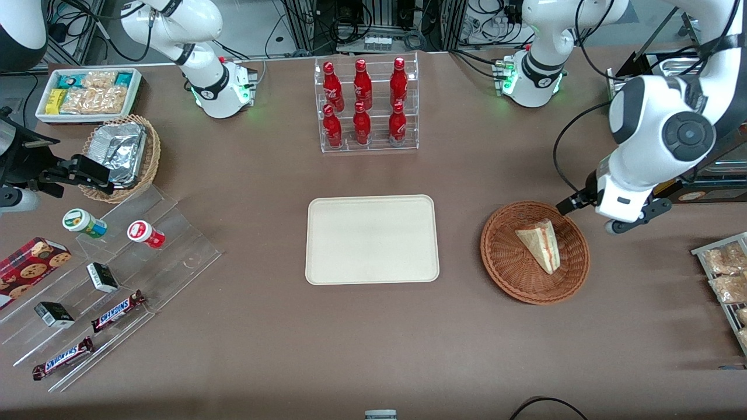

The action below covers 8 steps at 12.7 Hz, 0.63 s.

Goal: Place sandwich from basket to tray
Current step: 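Lower the open left gripper onto the wrapped sandwich and close it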

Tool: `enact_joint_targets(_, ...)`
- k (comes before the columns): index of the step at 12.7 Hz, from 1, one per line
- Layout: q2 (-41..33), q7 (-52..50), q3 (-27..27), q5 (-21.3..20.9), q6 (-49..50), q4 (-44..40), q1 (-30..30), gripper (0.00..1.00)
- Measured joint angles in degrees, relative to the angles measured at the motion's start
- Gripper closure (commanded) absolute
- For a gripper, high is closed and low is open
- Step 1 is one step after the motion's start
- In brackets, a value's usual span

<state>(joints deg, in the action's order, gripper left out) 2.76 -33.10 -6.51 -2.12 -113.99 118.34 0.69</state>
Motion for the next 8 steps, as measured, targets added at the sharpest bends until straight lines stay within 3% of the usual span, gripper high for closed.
enact_joint_targets(8, 7.45, -1.32, -0.18, 0.02, -4.26, 0.09, 0.54, 0.0)
